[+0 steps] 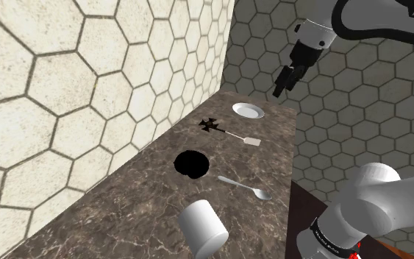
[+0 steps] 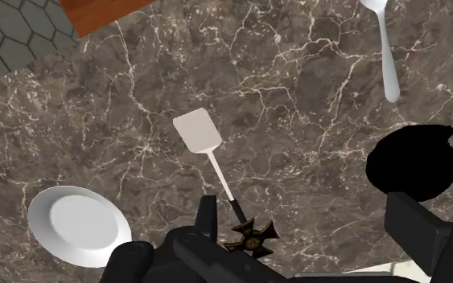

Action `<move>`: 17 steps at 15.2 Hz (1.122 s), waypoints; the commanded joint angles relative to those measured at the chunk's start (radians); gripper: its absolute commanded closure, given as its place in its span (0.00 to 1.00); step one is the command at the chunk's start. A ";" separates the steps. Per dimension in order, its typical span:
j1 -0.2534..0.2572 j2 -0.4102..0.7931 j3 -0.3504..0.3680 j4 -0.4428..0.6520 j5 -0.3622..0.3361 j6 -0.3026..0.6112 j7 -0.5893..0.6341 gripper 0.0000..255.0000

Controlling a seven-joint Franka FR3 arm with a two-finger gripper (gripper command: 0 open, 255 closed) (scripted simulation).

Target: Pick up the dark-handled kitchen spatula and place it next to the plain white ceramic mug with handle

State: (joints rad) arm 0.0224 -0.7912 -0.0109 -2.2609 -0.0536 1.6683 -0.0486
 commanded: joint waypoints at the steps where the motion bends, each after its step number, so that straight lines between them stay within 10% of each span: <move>1: 0.000 0.000 0.000 0.000 0.000 0.000 0.000 0.00; 17: 0.052 0.440 -0.173 -0.061 0.001 0.423 -0.312 0.00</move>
State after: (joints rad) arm 0.0684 -0.3902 -0.1763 -2.3314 -0.0588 2.0669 -0.3411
